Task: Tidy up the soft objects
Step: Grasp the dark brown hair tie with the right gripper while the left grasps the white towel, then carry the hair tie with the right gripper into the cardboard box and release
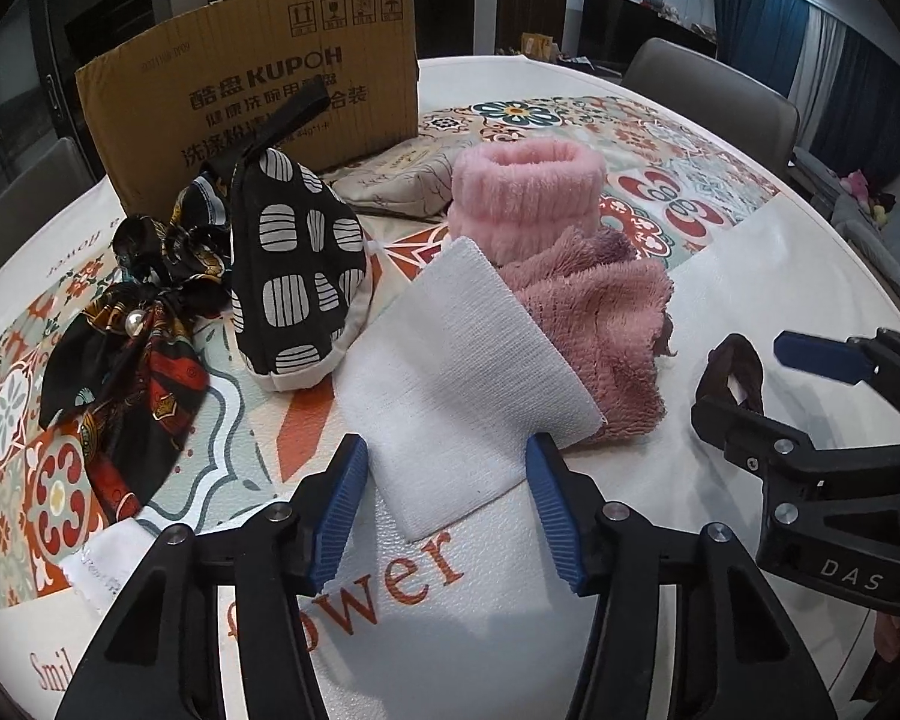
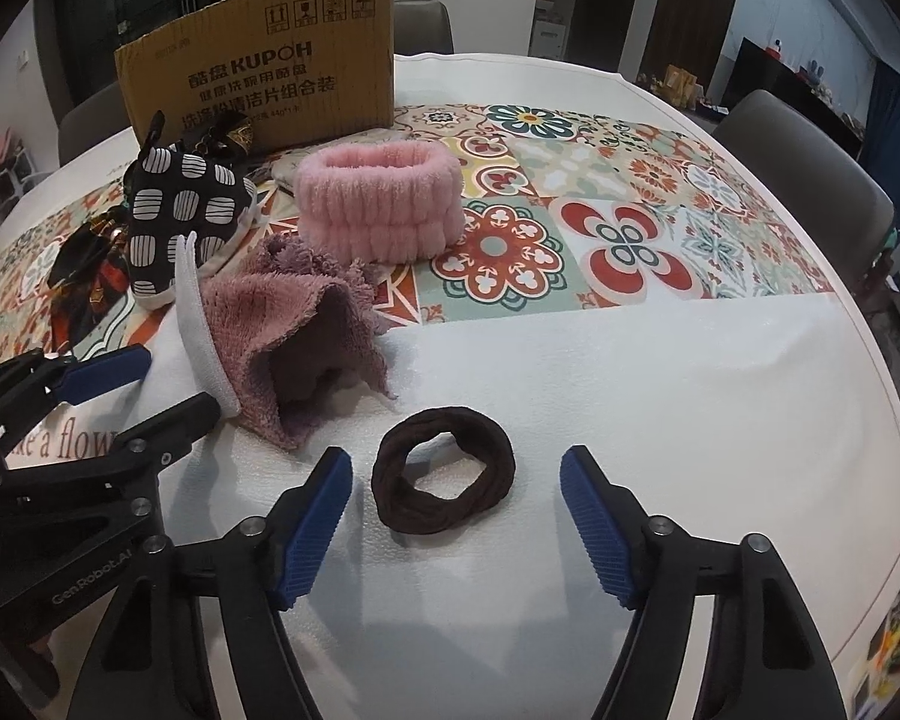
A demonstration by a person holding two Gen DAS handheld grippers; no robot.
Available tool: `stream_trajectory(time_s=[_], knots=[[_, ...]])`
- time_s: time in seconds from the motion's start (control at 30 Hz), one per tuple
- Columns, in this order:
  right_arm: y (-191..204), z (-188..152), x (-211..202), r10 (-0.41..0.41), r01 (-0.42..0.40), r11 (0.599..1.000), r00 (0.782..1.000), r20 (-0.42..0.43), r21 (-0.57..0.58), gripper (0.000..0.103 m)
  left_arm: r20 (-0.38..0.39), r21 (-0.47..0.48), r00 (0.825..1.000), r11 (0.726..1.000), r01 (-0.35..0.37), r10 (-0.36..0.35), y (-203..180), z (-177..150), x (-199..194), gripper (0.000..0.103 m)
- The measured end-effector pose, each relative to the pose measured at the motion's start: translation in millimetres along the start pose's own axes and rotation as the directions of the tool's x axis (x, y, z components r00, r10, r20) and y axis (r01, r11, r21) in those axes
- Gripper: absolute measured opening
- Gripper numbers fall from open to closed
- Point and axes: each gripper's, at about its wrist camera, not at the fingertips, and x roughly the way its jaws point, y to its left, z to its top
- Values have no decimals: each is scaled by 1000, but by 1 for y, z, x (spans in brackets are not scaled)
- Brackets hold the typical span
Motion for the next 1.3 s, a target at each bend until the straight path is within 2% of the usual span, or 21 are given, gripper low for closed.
stream_trajectory(time_s=[0.17, 0.23, 0.3, 0.4, 0.57, 0.67, 1.0, 1.3], knots=[[-2, -2, 3, 39, -38, 999, 999, -17, 4, 61, 13, -7, 1000, 1000, 8, -8, -1, -2, -1, 35], [-3, -2, 5, 56, -56, 998, 998, -30, -5, 58, 12, -14, 1000, 1000, 15, -14, -3, -2, -2, 22], [-5, -2, 7, 86, -86, 996, 995, -42, -11, 52, 16, -22, 1000, 1000, 15, -15, -5, -2, -2, 15], [-8, -3, 7, 127, -128, 991, 991, -43, -25, 45, 1, -54, 1000, 999, 5, -5, -10, -2, -5, 10], [-13, 0, 7, 184, -187, 980, 982, -50, -69, 28, -6, -125, 999, 991, -46, 46, -15, -8, -12, 8], [-15, 3, 2, 215, -218, 972, 976, -46, -87, 23, 6, -168, 996, 982, -81, 83, -18, -10, -21, 8], [-22, 22, -31, 282, -279, 950, 959, -2, -139, 23, 61, -267, 989, 957, -116, 137, -27, 0, -59, 8], [-23, 52, -72, 327, -305, 935, 939, 106, -181, 23, 151, -301, 973, 945, -124, 176, -25, 26, -99, 8]])
